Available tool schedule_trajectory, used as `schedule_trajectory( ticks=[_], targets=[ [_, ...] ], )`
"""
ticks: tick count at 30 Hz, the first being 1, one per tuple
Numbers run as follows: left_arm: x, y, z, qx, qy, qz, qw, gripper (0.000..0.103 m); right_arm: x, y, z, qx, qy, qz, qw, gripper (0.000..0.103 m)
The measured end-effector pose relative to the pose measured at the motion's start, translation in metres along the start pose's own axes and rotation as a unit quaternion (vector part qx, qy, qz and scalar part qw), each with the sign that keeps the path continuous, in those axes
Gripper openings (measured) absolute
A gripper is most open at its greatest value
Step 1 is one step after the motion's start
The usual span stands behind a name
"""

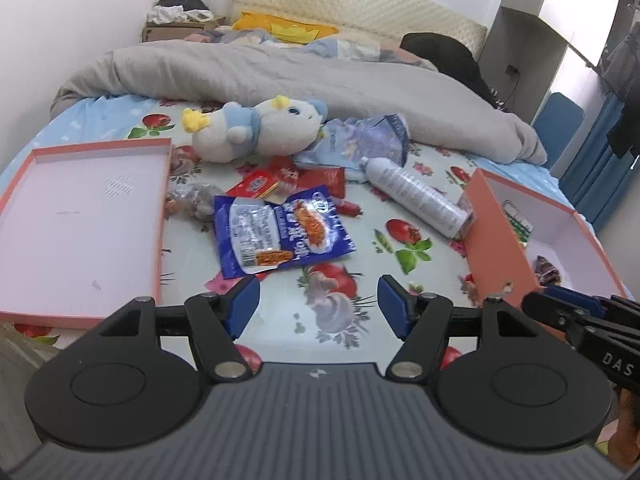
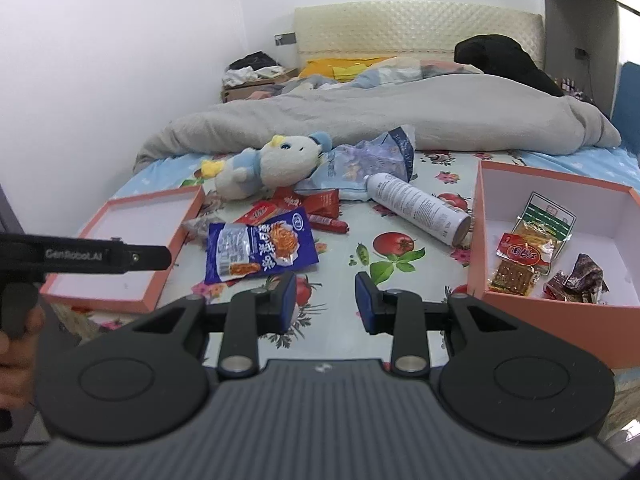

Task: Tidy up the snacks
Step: 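Withdraw both tools from the box back over the snack pile, then grasp the blue-white snack bag with the right tool while the left tool reaches the clear-wrapped pack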

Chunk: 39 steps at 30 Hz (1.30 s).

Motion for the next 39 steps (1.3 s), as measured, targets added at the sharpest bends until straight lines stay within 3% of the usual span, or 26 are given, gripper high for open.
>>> schedule_trajectory(
  ticks=[8, 17, 19, 28, 34, 39],
  targets=[
    [0.023, -0.012, -0.034, 0.026, -0.009, 0.024, 0.9993, 0.070, 0.001, 0.005, -0.032, 0.037, -0.039, -0.006, 0.999, 0.035],
    [0.046, -0.038, -0.061, 0.034, -0.019, 0.055, 0.9977, 0.070, 0.009, -0.021, -0.063, 0.037, -0.079, 0.040, 0.995, 0.036],
    [0.051, -0.040, -0.068, 0.029, -0.024, 0.057, 0.9977, 0.070, 0.010, -0.021, -0.071, 0.032, -0.083, 0.054, 0.995, 0.052],
    [0.083, -0.059, -0.114, 0.060, -0.029, 0.078, 0.9948, 0.070, 0.024, -0.026, -0.114, 0.054, -0.099, 0.078, 0.991, 0.055],
    [0.105, -0.081, -0.148, 0.076, -0.013, 0.117, 0.9902, 0.070, 0.037, -0.040, -0.150, 0.066, -0.099, 0.100, 0.988, 0.087],
    [0.125, -0.099, -0.179, 0.098, -0.005, 0.158, 0.9826, 0.071, 0.051, -0.054, -0.184, 0.077, -0.105, 0.128, 0.983, 0.090]
  ],
)
Point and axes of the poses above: each gripper's, at about its wrist camera, not at the fingertips, and z roughly against the way its jaws point, x to its left, y to its underside, the point moved 3 cm from there along -z, roughly the way its jaws point, and after that the axes turned 15 degrees about x, right-handed, at the moved point
